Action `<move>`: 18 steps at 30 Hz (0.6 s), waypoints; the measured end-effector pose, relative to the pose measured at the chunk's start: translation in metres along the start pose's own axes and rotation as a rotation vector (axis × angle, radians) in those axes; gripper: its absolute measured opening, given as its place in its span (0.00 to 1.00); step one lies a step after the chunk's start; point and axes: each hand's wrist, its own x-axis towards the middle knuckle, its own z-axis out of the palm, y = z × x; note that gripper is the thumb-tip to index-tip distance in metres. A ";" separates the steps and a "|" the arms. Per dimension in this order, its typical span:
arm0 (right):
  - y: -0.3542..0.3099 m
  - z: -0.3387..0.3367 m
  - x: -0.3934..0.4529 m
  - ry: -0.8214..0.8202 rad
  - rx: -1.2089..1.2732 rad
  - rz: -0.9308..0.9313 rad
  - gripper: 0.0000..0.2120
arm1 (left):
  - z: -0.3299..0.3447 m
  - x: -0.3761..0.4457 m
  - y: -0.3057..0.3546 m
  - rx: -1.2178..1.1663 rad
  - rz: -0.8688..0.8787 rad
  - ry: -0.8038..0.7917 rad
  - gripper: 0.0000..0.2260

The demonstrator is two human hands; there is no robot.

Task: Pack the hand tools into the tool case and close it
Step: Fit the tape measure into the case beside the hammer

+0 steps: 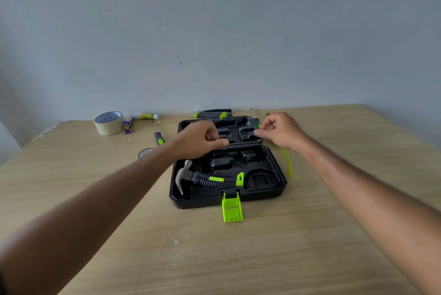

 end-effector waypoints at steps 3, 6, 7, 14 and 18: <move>0.025 0.002 0.000 0.116 -0.097 0.027 0.12 | 0.022 0.003 0.002 0.023 0.059 -0.068 0.23; 0.040 0.005 -0.004 0.103 -0.263 -0.008 0.18 | 0.037 0.007 0.010 0.134 0.086 -0.131 0.31; 0.043 0.005 -0.003 0.112 -0.303 -0.014 0.19 | 0.042 0.011 0.012 0.167 0.080 -0.162 0.34; 0.050 0.012 -0.002 0.175 -0.335 -0.002 0.12 | 0.056 0.016 0.001 0.334 0.088 -0.235 0.42; 0.051 0.013 -0.005 0.204 -0.233 -0.037 0.13 | 0.054 0.015 0.004 0.292 0.087 -0.213 0.41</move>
